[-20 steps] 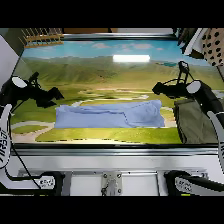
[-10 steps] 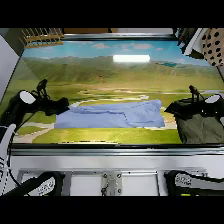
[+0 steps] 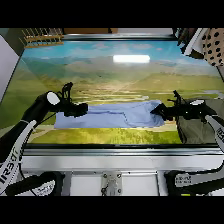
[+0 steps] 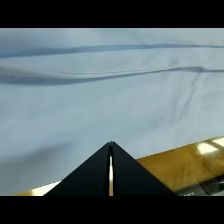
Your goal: Fold the clothes and pants, and hang the long-sleeved shirts on hangers.
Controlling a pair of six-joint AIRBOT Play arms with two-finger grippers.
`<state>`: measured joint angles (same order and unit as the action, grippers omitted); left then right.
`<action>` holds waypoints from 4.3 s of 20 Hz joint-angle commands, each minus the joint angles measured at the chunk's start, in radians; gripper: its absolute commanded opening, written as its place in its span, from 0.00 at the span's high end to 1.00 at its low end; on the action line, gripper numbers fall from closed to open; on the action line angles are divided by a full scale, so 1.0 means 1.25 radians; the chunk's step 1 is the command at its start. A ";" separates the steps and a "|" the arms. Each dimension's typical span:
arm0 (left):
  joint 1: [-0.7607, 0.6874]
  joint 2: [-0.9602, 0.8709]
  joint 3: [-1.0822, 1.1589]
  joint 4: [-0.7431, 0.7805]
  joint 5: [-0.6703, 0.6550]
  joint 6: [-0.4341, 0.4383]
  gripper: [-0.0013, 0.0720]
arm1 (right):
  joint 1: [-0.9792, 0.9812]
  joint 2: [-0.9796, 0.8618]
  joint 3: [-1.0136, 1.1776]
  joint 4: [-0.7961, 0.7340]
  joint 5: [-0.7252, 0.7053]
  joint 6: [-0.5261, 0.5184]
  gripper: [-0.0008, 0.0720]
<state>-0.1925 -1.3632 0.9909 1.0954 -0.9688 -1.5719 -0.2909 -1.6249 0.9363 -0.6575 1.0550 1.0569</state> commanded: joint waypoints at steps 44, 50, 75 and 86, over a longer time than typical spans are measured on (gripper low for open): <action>0.046 -0.343 0.722 0.009 -0.245 -0.032 0.97 | 0.598 0.094 0.663 -0.335 0.251 0.394 0.97; 0.187 -0.276 0.722 0.009 -0.296 -0.031 0.97 | 0.772 -0.077 0.663 -0.310 0.005 0.412 0.97; 0.082 0.090 0.066 0.007 -0.075 0.061 0.97 | 0.315 -0.002 0.037 0.049 -0.064 0.106 0.00; 0.062 0.090 0.066 0.002 -0.055 0.060 0.97 | 0.529 -0.111 0.110 0.306 -0.134 -0.067 0.78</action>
<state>-0.1127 -1.2514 1.0740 1.0992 -1.0405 -1.4956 0.3218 -1.7466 1.0439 -0.3275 0.8841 1.0386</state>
